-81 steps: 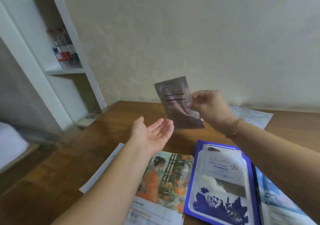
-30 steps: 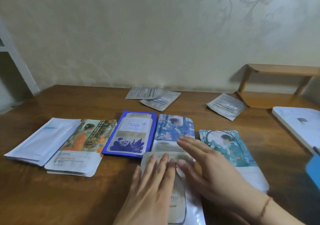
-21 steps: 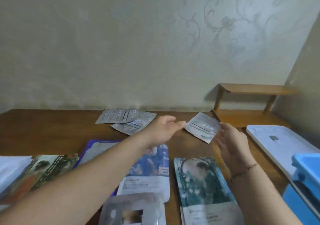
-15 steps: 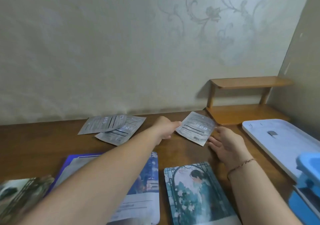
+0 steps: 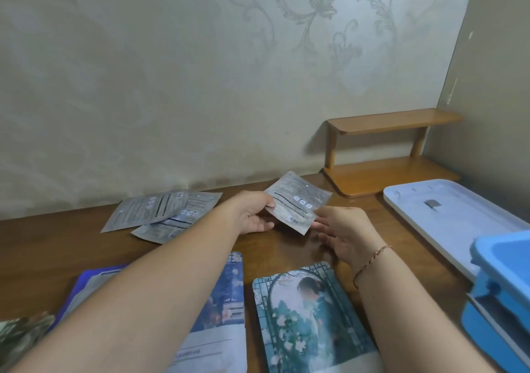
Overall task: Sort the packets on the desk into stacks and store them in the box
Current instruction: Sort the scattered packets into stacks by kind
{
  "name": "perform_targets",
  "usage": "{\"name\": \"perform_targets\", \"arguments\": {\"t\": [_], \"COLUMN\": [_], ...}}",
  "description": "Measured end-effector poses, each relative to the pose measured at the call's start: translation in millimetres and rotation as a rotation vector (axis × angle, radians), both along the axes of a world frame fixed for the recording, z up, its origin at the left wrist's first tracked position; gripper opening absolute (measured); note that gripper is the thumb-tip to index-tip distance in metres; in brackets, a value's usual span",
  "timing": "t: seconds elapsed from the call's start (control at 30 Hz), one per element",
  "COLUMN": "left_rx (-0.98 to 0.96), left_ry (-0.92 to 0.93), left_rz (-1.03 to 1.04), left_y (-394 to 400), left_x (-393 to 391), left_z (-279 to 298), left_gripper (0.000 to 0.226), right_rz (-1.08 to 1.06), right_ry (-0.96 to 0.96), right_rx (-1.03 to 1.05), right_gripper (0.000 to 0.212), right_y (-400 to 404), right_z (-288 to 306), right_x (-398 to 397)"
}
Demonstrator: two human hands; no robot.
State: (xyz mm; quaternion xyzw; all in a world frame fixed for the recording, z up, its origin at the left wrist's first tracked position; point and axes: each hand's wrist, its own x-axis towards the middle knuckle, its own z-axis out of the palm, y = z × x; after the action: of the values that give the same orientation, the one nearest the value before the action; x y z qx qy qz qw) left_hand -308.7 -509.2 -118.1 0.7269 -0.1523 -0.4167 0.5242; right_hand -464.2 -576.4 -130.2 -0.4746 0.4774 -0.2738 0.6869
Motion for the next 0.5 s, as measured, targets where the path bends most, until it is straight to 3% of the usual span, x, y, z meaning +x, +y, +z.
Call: {"name": "perform_targets", "arguments": {"t": [0.07, 0.13, 0.23, 0.3, 0.33, 0.4, 0.5], "left_rx": [-0.142, -0.211, -0.159, -0.157, -0.184, -0.226, -0.299], "left_ry": [0.07, -0.095, -0.848, -1.311, -1.454, -1.655, -1.724], "left_rz": [0.07, 0.121, 0.126, -0.006, -0.099, -0.254, -0.388], "left_y": [11.9, 22.4, 49.0, 69.3, 77.3, 87.4, 106.9], "left_x": [4.6, 6.0, -11.5, -31.6, -42.9, -57.1, -55.7], "left_z": [0.9, 4.2, 11.8, 11.9, 10.2, 4.6, 1.6], "left_gripper": [0.018, 0.019, 0.021, 0.009, 0.002, 0.008, 0.03], "right_rz": [0.025, 0.022, 0.137, 0.256, 0.298, 0.326, 0.267], "right_ry": [-0.01, -0.056, -0.203, -0.366, -0.453, -0.536, -0.451], "right_rx": [-0.021, -0.03, 0.053, 0.202, 0.278, 0.349, 0.269], "right_gripper": [0.016, 0.023, 0.061, 0.085, 0.088, 0.081, 0.052], "right_y": [6.9, 14.3, 29.3, 39.3, 43.4, 49.0, 51.6], "right_z": [1.3, 4.7, 16.7, 24.4, 28.4, 34.9, 36.7], "right_x": [0.5, 2.6, 9.6, 14.5, 14.9, 13.4, 8.0]}}
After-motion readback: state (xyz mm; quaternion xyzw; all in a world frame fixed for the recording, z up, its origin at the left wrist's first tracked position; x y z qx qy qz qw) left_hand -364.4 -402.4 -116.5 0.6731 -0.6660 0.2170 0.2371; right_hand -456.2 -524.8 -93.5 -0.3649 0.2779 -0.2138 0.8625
